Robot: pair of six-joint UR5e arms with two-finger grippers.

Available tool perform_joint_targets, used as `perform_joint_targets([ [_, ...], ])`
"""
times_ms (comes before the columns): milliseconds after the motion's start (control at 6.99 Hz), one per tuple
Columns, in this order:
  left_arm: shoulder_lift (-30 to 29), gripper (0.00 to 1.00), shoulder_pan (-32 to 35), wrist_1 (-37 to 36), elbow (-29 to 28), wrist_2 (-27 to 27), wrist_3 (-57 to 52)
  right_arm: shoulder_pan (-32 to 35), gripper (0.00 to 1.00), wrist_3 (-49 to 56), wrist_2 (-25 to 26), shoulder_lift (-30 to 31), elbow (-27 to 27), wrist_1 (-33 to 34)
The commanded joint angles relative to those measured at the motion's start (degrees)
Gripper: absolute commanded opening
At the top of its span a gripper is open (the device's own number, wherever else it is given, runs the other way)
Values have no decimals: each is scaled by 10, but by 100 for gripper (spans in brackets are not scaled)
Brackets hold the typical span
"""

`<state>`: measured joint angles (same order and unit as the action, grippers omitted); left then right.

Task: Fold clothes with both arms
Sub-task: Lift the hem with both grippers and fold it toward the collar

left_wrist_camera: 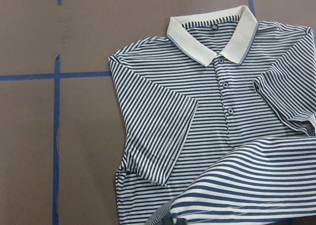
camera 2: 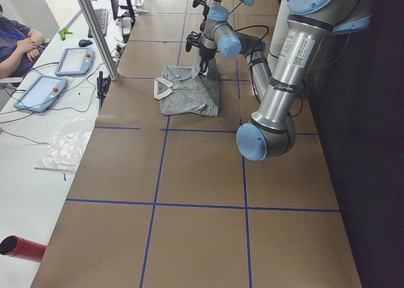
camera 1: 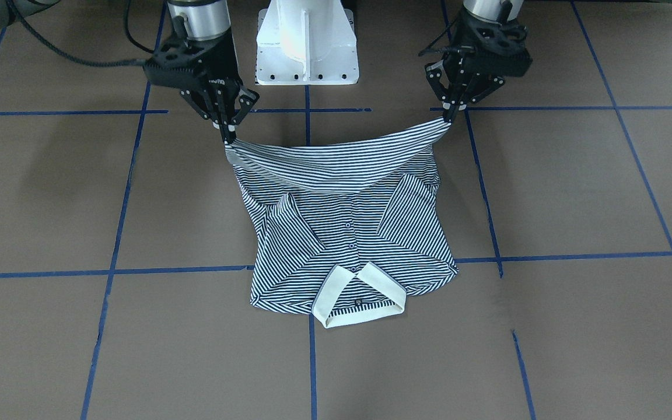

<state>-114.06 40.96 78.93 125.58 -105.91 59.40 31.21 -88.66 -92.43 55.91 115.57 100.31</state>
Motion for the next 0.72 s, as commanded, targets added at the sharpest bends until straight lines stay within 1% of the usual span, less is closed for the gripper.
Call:
perform_joint_targets([
  [0, -21, 0, 31, 78, -118, 3, -24, 36, 0, 26, 0, -18, -109, -85],
  [143, -22, 0, 38, 145, -185, 5, -28, 45, 0, 30, -2, -40, -156, -97],
  [286, -24, 0, 39, 206, -243, 5, -35, 46, 0, 31, -2, -54, -219, -148],
  [429, -27, 0, 38, 233, -276, 5, -36, 46, 0, 31, -1, -62, -278, -204],
  [573, -32, 0, 34, 255, -310, 5, -36, 46, 0, 32, -1, -66, -317, -228],
])
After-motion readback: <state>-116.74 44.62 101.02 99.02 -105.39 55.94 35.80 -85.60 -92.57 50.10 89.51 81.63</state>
